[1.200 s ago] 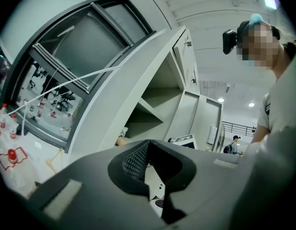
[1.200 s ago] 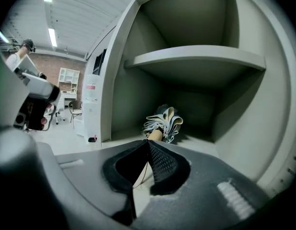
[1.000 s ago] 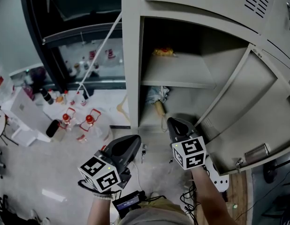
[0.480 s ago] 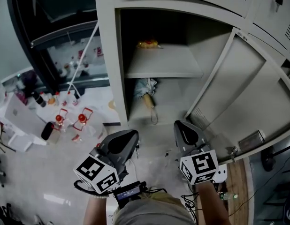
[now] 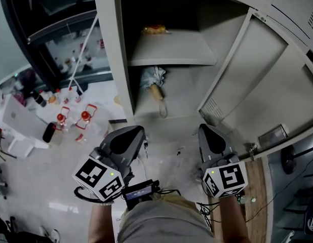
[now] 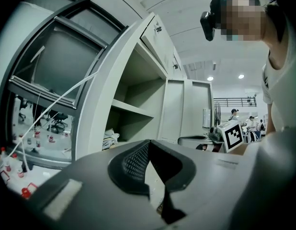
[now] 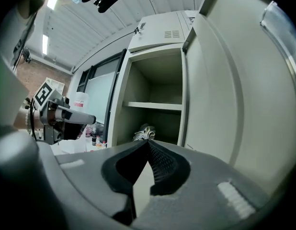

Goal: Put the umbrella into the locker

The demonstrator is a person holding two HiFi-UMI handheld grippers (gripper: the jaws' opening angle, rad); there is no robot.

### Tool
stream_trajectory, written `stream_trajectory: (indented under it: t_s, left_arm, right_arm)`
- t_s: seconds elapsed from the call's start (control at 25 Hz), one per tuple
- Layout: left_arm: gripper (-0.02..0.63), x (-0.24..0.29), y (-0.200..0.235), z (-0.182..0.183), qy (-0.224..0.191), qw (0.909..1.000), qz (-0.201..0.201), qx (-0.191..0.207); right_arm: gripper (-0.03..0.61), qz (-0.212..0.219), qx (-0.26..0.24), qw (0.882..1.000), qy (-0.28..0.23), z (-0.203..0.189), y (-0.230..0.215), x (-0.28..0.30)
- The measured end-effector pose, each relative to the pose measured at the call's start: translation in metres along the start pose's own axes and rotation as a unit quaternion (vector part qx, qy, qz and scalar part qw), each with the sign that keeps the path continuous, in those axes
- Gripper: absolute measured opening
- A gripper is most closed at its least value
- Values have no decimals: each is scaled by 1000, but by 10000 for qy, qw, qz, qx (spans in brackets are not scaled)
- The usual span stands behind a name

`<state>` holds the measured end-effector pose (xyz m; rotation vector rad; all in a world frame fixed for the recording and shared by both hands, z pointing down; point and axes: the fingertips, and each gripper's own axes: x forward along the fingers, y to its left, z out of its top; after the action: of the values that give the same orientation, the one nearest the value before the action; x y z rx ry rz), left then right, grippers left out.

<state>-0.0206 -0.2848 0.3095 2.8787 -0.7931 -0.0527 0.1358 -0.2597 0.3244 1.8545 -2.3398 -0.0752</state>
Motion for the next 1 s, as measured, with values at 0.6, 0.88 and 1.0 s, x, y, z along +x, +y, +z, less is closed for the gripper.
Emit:
stream_trajectory:
  t_s: [0.6,0.88,1.0]
  left_arm:
    - [14,-6,3,0,-6,9998,150,101]
    - [14,-5,0,-1,-46,9999,119,49]
    - [14,-4,1,1,-64,9999,113,53]
  right_arm:
    - [1,70,-5,9999,-113,12,6,0]
    - [1,133,-61,9998,-100,12,13,0]
    - [2,120,-72,9998,-110,13,13,0]
